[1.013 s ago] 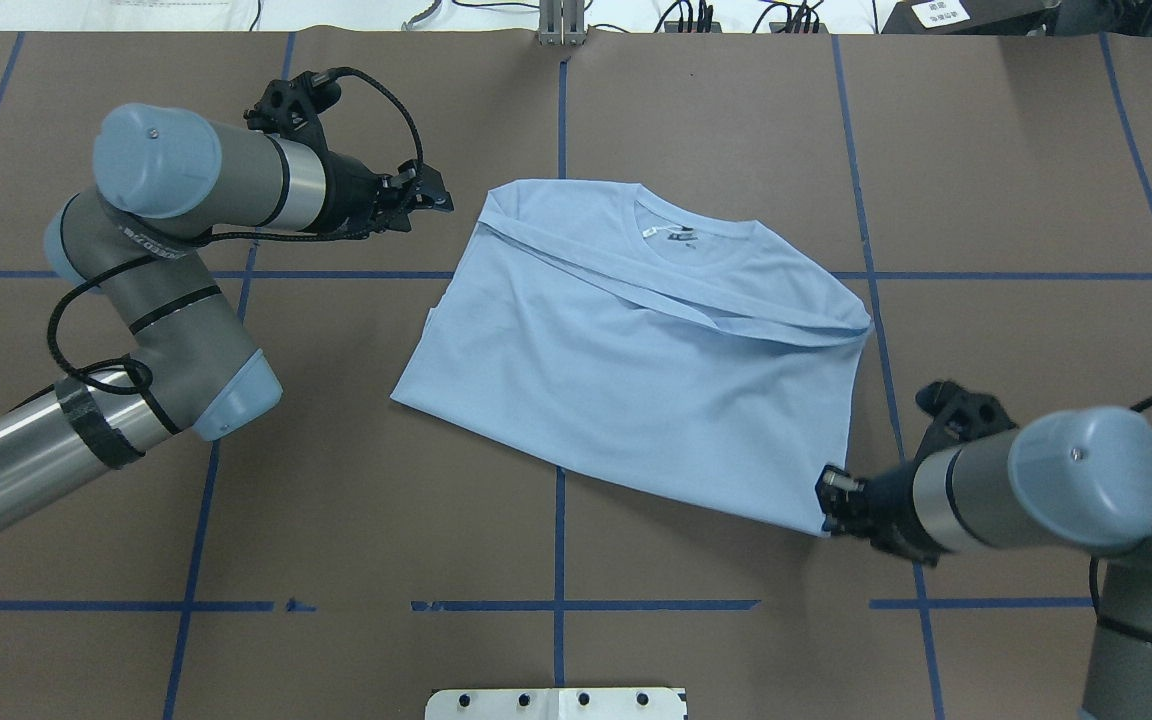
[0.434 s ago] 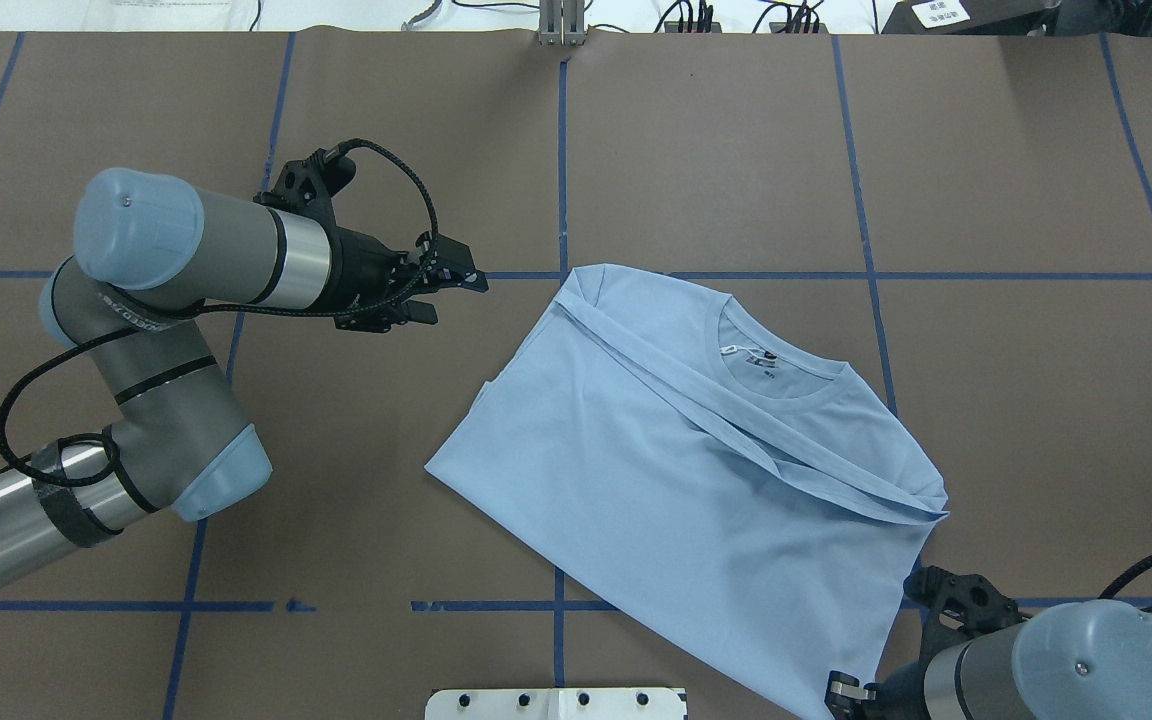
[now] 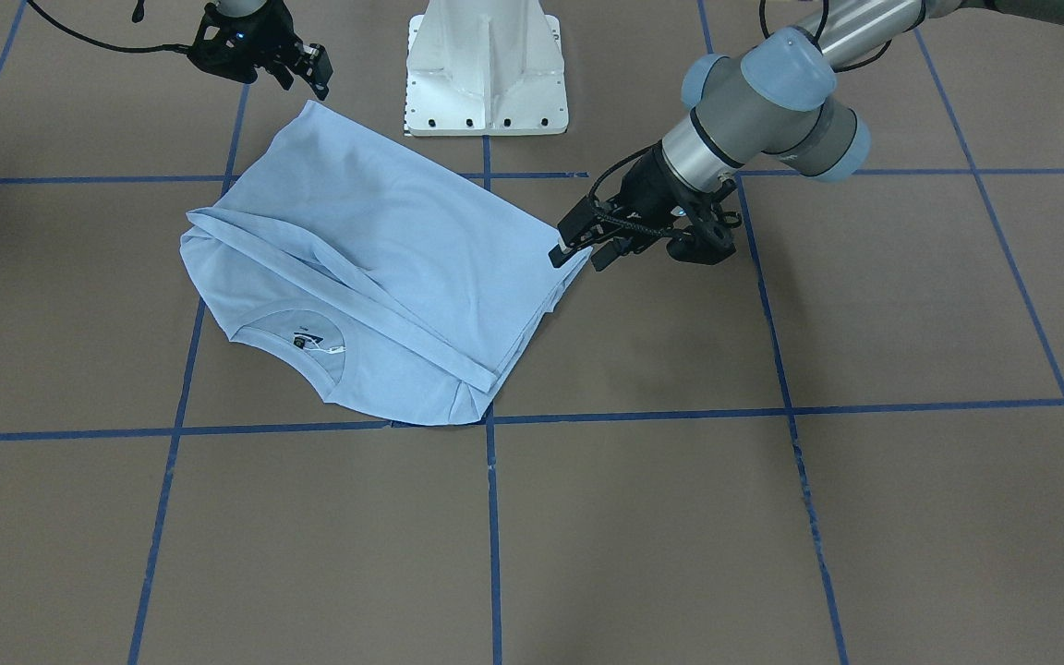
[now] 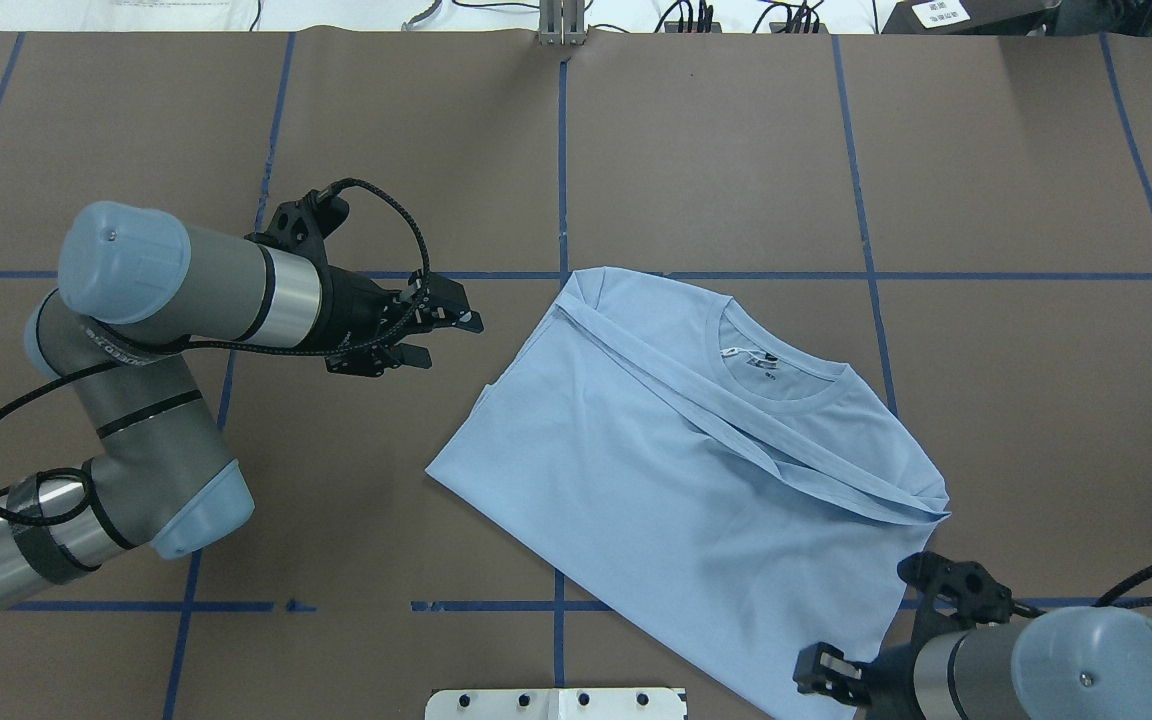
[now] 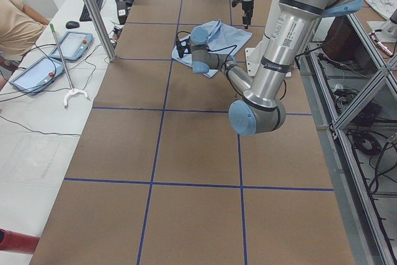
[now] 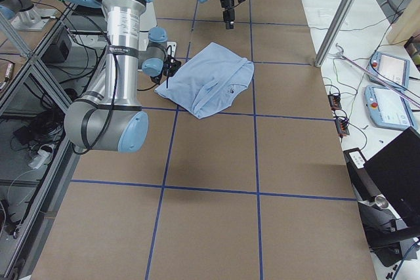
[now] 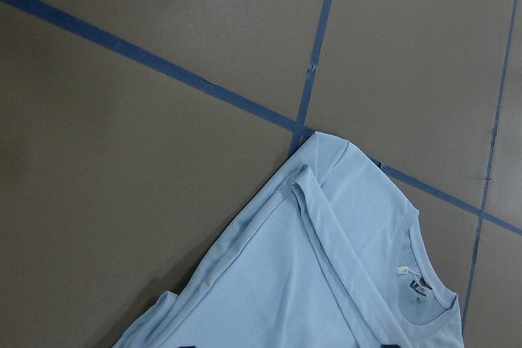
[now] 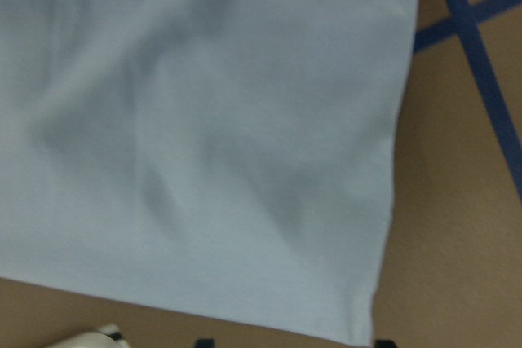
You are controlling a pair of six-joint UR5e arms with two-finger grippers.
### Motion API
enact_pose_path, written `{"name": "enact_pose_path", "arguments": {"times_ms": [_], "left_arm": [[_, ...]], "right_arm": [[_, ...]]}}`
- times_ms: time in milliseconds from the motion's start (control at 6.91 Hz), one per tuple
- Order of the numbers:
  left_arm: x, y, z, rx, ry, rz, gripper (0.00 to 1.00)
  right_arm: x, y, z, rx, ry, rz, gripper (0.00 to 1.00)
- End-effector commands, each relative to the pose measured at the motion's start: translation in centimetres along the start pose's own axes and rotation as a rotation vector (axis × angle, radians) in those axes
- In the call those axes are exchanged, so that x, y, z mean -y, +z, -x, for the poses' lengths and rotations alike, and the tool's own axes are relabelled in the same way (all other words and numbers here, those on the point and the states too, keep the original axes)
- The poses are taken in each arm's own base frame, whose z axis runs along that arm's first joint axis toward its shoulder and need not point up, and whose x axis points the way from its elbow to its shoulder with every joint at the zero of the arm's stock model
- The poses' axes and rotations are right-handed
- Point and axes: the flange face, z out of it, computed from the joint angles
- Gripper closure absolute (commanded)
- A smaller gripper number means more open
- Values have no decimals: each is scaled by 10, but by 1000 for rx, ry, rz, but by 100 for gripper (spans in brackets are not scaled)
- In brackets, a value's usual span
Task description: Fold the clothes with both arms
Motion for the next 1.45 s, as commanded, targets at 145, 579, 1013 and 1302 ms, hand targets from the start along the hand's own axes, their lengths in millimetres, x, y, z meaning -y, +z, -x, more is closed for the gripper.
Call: {"name": "enact_pose_path", "arguments": {"times_ms": [145, 579, 1013, 1302], "left_arm": [[-37, 32, 35, 169, -245, 25, 22], [-63, 63, 55, 306, -278, -11, 24], [-75, 79, 61, 317, -260, -43, 33], [-79, 80, 62, 319, -254, -40, 41]], "right_arm": [[103, -46, 88, 219, 138, -189, 0], [185, -57, 124, 255, 129, -334, 0], [193, -43, 122, 225, 116, -341, 0], [195, -41, 121, 222, 119, -343, 0]]}}
